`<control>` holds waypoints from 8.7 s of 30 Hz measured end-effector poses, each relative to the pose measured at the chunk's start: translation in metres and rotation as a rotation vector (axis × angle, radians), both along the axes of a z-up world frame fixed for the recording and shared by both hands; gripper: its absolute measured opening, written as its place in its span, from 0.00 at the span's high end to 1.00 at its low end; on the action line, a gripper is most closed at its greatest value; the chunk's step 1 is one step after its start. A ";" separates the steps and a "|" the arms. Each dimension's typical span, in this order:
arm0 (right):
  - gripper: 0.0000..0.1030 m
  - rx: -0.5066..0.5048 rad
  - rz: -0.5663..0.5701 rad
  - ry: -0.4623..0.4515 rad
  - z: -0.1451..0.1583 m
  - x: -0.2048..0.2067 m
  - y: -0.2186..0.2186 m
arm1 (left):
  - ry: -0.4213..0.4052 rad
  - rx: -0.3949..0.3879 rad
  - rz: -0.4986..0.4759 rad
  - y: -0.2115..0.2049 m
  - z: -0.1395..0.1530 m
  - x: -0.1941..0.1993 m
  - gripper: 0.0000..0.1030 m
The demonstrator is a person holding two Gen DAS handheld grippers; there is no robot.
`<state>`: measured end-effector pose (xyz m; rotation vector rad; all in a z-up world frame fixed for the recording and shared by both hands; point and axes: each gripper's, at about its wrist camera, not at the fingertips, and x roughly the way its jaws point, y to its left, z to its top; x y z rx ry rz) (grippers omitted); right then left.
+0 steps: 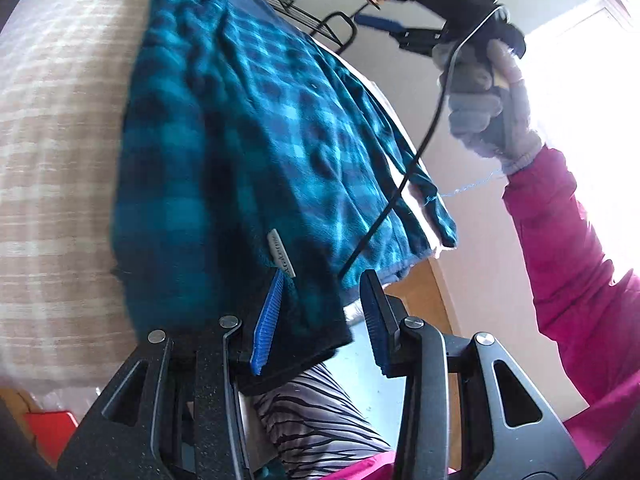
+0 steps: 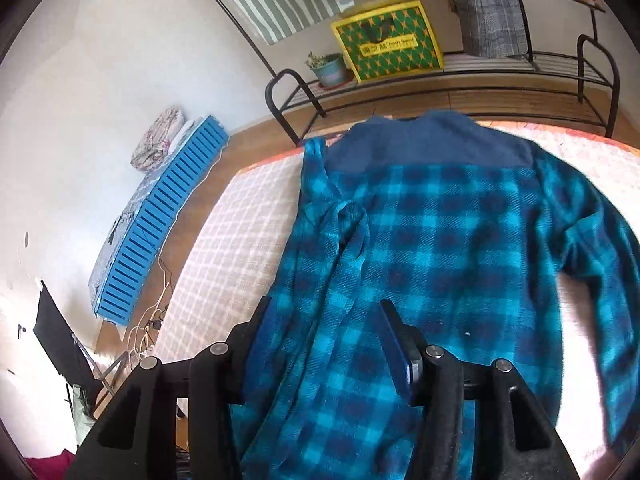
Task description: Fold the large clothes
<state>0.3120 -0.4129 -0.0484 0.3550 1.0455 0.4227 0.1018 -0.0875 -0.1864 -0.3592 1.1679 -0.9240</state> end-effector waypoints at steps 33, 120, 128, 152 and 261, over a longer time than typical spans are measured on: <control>0.86 -0.224 0.180 0.000 -0.126 0.176 0.123 | -0.136 0.194 0.078 0.019 -0.030 0.025 0.62; 0.53 -0.075 -0.271 -0.092 -0.038 -0.254 -0.051 | -0.259 0.168 0.206 -0.013 0.052 -0.033 0.73; 0.41 -0.263 -0.520 -0.051 -0.027 -0.292 -0.202 | -0.227 0.181 0.123 -0.054 0.040 -0.033 0.73; 0.61 -0.241 -0.857 0.168 -0.116 -0.318 -0.394 | -0.197 0.217 0.074 -0.079 0.042 -0.024 0.73; 1.00 -0.527 -0.298 0.129 -0.094 0.160 -0.169 | 0.010 -0.090 -0.226 -0.193 -0.019 0.010 0.98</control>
